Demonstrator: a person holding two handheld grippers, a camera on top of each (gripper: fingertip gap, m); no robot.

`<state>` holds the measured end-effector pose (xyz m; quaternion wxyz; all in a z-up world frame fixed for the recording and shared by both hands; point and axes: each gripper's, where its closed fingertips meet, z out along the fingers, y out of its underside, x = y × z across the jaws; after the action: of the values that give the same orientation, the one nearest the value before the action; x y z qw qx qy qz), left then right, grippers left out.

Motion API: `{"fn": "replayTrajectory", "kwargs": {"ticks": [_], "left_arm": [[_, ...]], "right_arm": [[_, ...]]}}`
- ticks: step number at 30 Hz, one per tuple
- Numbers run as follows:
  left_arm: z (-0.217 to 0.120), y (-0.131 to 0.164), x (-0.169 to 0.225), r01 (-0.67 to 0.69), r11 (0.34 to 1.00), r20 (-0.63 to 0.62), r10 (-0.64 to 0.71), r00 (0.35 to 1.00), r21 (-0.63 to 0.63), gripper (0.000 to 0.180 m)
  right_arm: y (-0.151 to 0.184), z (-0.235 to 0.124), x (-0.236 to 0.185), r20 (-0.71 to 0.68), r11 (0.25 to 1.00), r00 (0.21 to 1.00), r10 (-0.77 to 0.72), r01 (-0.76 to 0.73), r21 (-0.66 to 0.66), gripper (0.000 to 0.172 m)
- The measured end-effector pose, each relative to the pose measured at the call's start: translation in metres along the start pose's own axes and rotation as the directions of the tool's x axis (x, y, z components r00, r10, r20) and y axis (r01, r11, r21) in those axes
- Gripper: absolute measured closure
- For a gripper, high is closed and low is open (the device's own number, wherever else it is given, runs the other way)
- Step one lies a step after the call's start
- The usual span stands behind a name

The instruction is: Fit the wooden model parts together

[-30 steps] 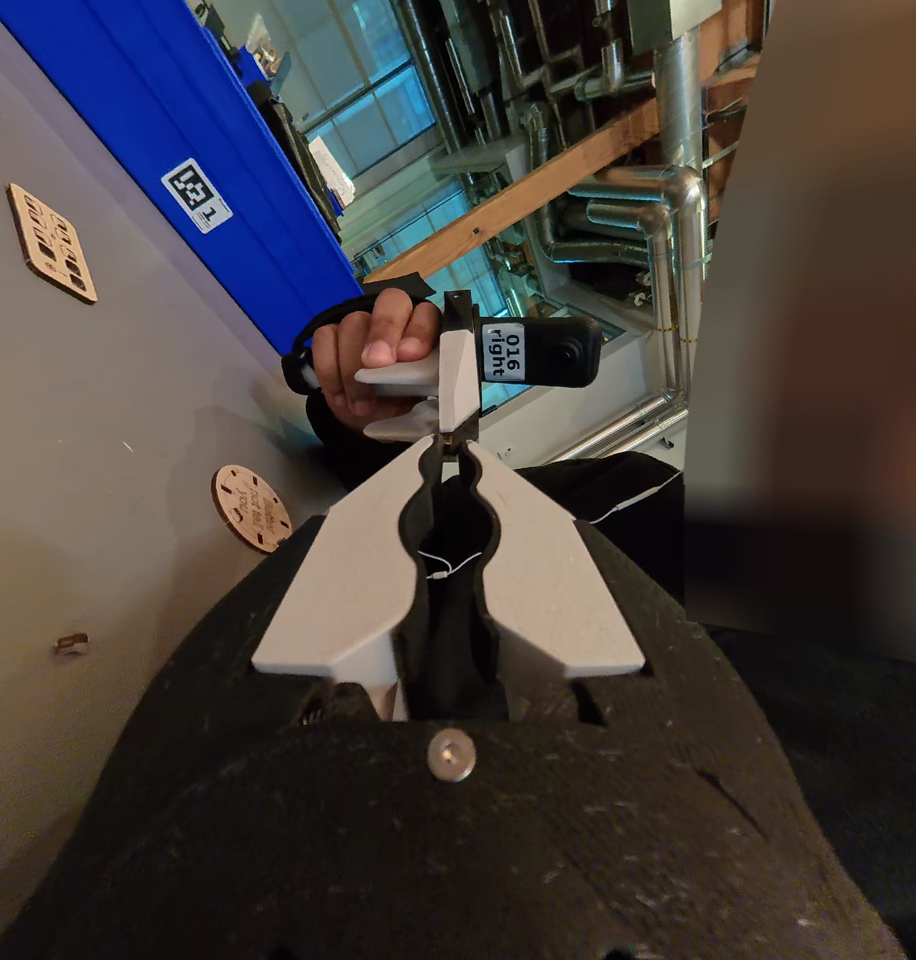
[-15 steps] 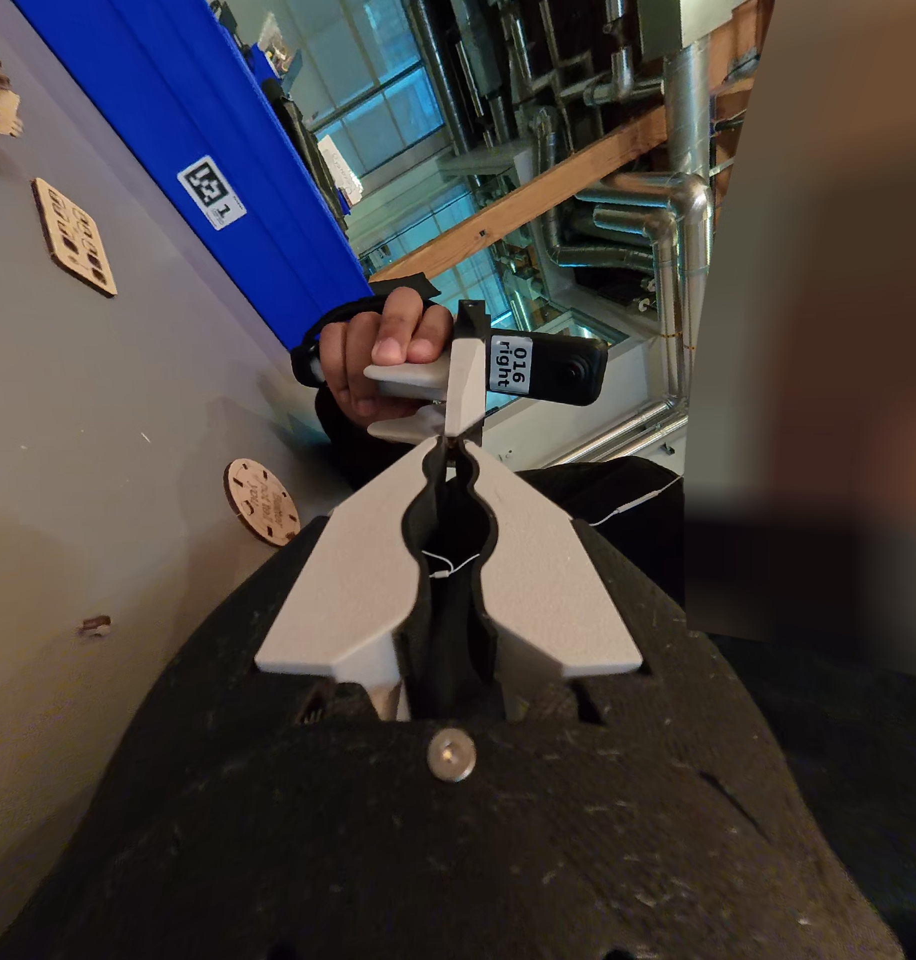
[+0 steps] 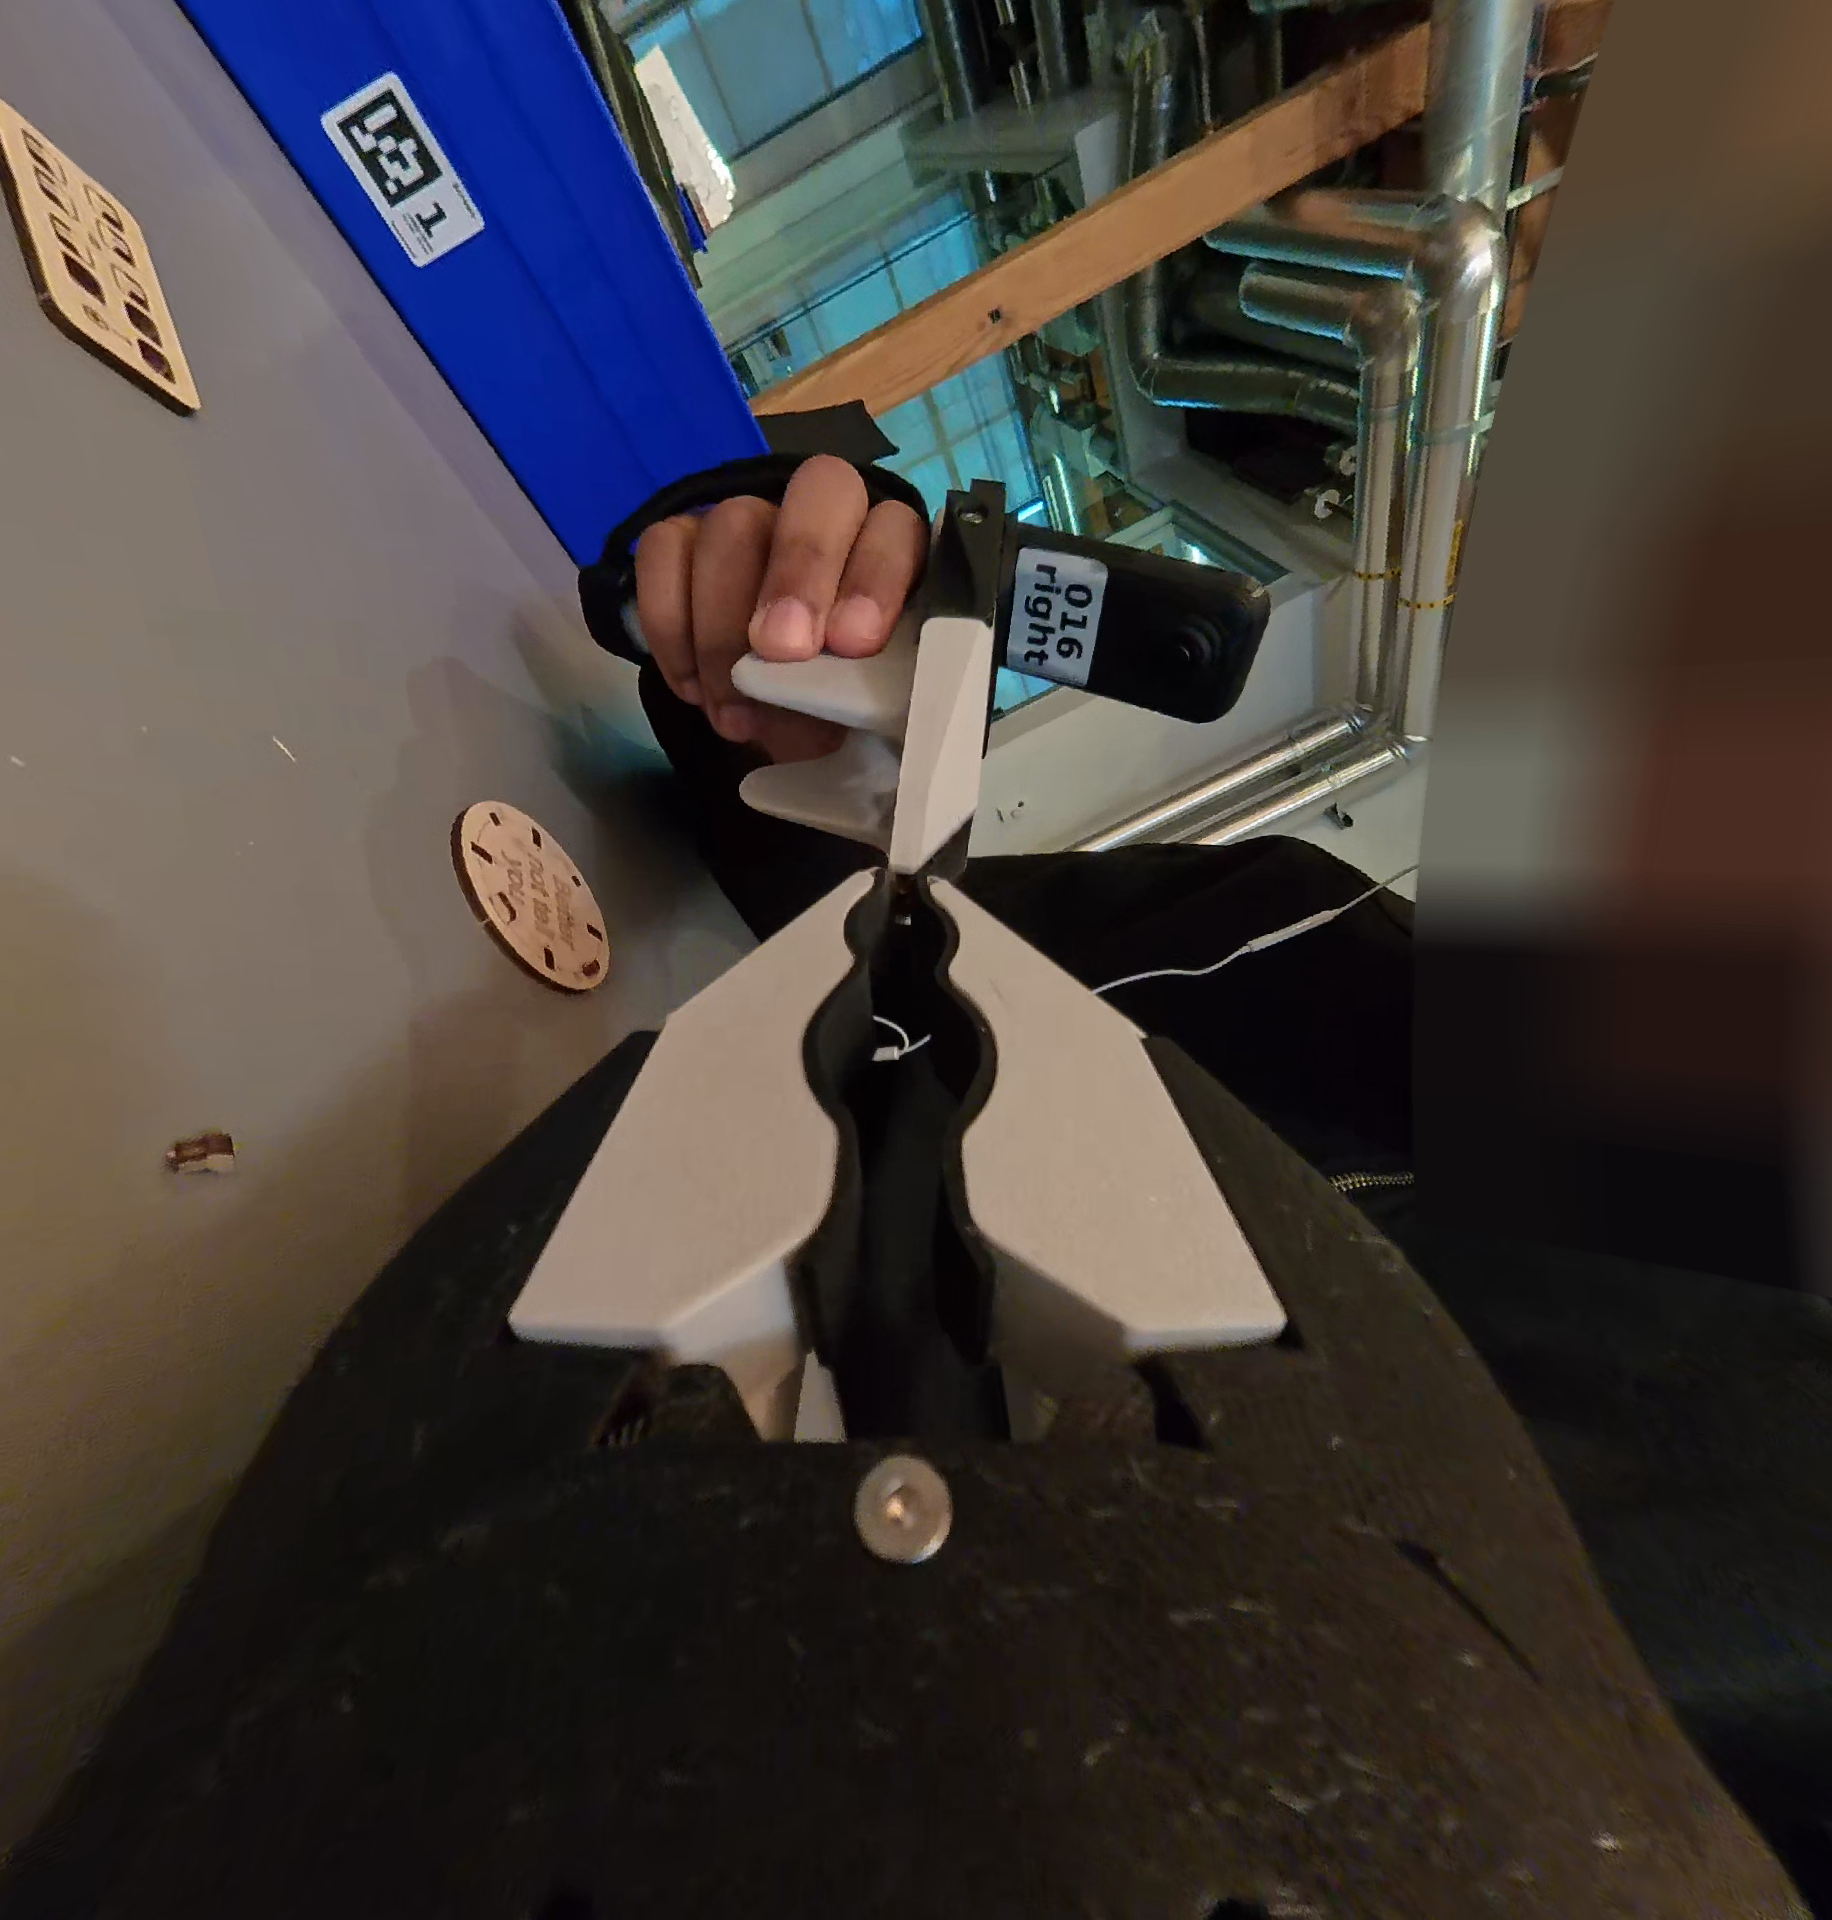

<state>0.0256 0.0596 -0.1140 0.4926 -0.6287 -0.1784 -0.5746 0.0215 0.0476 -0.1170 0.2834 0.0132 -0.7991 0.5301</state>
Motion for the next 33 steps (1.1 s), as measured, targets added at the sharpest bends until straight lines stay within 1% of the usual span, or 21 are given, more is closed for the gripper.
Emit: {"fn": "replayTrajectory", "kwargs": {"ticks": [24, 33], "left_arm": [[0.001, 0.002, 0.005, 0.01, 1.0, -0.039, -0.01, 0.999, -0.019, 0.18], [0.003, 0.0, 0.016, -0.006, 1.0, -0.102, 0.005, 0.995, -0.002, 0.18]], "right_arm": [[-0.004, -0.001, -0.003, 0.004, 1.0, 1.0, -0.026, 0.026, 0.0, 0.167], [-0.014, -0.005, 0.001, 0.021, 0.997, 0.997, 0.07, -0.07, 0.014, 0.168]]}}
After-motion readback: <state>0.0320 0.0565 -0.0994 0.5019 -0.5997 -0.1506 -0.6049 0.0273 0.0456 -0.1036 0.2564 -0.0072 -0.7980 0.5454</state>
